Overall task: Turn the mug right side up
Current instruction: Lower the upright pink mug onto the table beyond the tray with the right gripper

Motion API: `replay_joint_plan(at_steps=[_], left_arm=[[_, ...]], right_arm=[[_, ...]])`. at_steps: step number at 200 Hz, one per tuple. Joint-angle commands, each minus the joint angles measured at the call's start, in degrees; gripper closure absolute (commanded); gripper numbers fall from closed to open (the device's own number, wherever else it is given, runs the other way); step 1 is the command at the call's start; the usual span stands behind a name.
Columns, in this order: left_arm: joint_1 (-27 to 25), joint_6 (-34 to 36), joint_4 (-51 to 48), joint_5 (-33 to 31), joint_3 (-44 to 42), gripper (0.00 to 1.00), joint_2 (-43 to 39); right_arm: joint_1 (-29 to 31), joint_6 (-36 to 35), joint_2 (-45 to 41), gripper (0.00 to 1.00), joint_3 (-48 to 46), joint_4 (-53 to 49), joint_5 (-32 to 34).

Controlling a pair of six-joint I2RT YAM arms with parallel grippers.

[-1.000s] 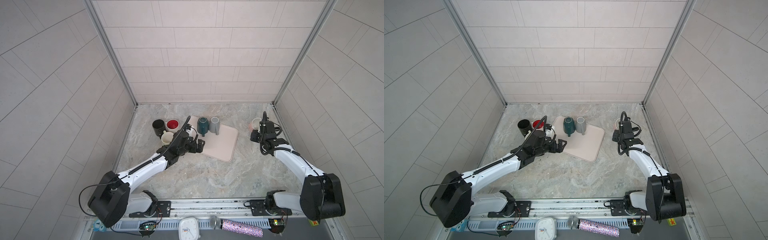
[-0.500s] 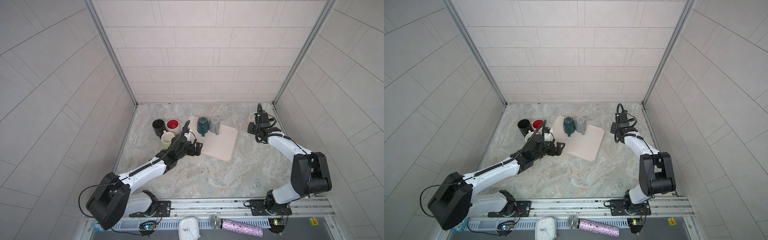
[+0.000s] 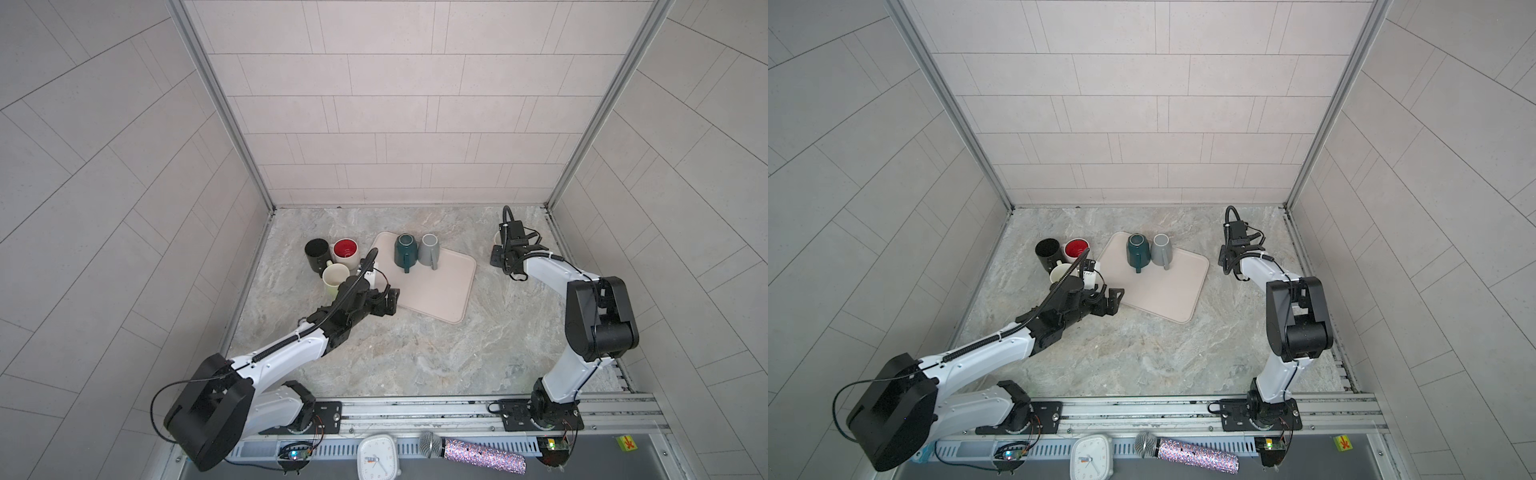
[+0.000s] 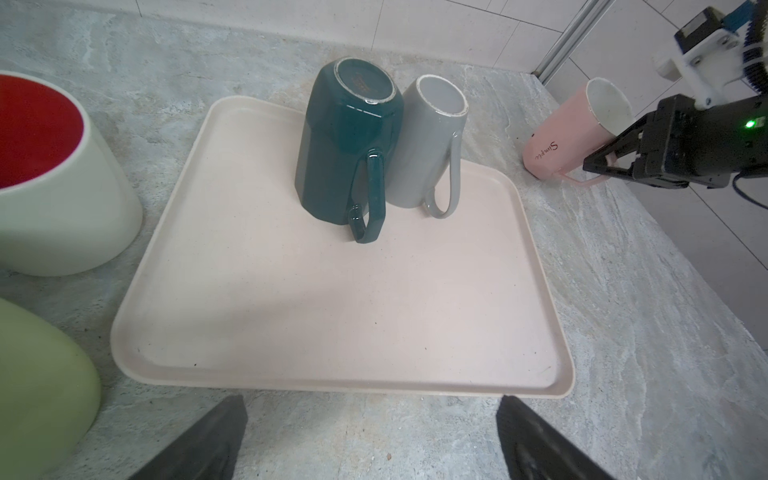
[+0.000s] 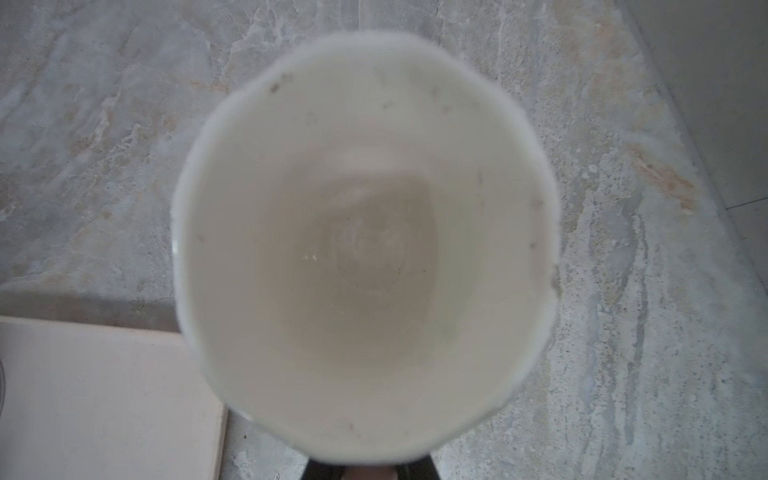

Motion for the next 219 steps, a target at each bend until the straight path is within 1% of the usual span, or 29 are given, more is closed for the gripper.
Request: replay_joint_plan(at_steps=[1, 5, 19, 33, 59, 109, 113, 117, 118, 120, 136, 163, 195, 219], left_arm=[[-0.3, 1.5, 2.1, -1.6, -0.4, 0.0, 0.4], [-0.3, 1.5, 2.1, -1.5, -0.3, 0.0, 0.6], [-0.2, 1.5, 2.1, -1.1, -0.1, 0.0, 1.3], [-0.2, 1.5, 2.1, -0.7, 0.2, 0.0, 1.8], [-0.3, 1.3, 2.2, -0.4, 0.2, 0.0, 2.0], [-0.3, 1.4, 2.0, -0.2, 0.4, 0.0, 2.1], [-0.2, 1.5, 2.0, -0.2, 0.4, 0.0, 2.2], [-0.2, 1.4, 1.9, -0.1, 0.5, 0.0, 2.2], [-0.3, 1.4, 1.9, -0.2, 0.5, 0.0, 2.2], [-0.2, 1.4, 1.9, -0.1, 0.6, 0.0, 2.2], [-0.2, 1.3, 1.1, -0.1, 1.1, 0.0, 2.6], [-0.2, 1.2, -0.1, -0.5, 1.8, 0.0, 2.4], [-0.3, 0.4, -2.2, -0.3, 4.0, 0.0, 2.4], [-0.3, -0.9, -8.6, 0.0, 9.3, 0.0, 4.1]], right_arm=[[-0.1, 1.0, 0.4, 1.0, 3.0, -1.0, 2.8], [-0.1, 1.1, 0.6, 0.99, 3.2, -1.4, 2.8], [-0.1, 1.3, 0.5, 0.76, 3.6, -2.4, 2.9], [-0.1, 1.3, 0.3, 0.66, 3.4, -2.4, 2.8], [-0.1, 0.9, -0.5, 0.43, 3.3, -2.4, 3.0], [-0.1, 1.6, -3.4, 0.25, 2.8, -2.3, 2.6], [-0.1, 1.8, -3.6, 0.2, 2.7, -2.3, 2.7], [-0.1, 1.2, -4.0, 0.06, 2.7, -2.4, 2.8], [-0.1, 1.0, -4.2, 0.03, 2.7, -2.5, 2.8], [0.0, 0.8, -4.4, 0.01, 2.7, -2.7, 3.0], [0.4, 0.4, -6.8, 0.01, 2.4, -4.6, 5.2], [0.4, 0.9, -13.2, 0.01, -0.7, -4.5, 4.9], [0.4, 2.0, -22.4, 0.01, -8.2, 0.0, 3.5], [0.3, 3.4, -30.2, 0.01, -14.7, 1.8, 1.9]])
